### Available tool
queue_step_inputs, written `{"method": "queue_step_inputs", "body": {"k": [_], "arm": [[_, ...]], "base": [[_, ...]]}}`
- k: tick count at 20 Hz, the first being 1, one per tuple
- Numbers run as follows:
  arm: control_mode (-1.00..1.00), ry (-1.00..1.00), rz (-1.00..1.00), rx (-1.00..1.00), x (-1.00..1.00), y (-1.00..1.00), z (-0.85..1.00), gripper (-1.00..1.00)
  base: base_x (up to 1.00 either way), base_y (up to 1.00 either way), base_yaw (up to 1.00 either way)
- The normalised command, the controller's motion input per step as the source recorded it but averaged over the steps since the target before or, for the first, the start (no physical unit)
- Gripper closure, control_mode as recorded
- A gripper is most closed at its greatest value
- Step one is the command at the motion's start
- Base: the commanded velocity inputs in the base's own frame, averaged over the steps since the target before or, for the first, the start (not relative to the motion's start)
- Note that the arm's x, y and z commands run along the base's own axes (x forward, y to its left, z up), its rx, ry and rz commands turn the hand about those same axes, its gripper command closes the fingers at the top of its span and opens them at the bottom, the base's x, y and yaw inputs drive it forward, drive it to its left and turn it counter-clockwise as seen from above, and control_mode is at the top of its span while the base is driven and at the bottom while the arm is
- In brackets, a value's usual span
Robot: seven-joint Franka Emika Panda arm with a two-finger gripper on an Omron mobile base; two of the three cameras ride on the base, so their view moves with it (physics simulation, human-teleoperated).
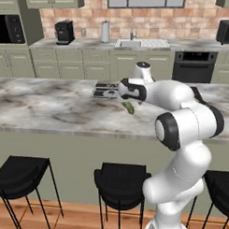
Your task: Place the liquors on the top shelf of the fridge to keep them out of children's reach, and place the cucumber on lower shelves for easy access.
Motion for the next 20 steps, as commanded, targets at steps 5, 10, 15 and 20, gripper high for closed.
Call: {"method": "queue_step_inputs", "body": {"k": [5,10,15,20], "arm": [[-1.0,0.0,0.0,0.0,0.43,0.0,-0.28,-1.0],[-1.0,0.0,0.0,0.0,0.41,0.0,-0.27,-1.0],[-1.0,0.01,0.0,0.0,0.4,0.0,-0.25,-1.0],[-1.0,0.01,0.0,0.0,0.36,0.0,-0.26,-1.0]], "base": [[0.0,0.0,0.0],[0.0,0.0,0.0],[0.0,0.0,0.0],[0.0,0.0,0.0]]}}
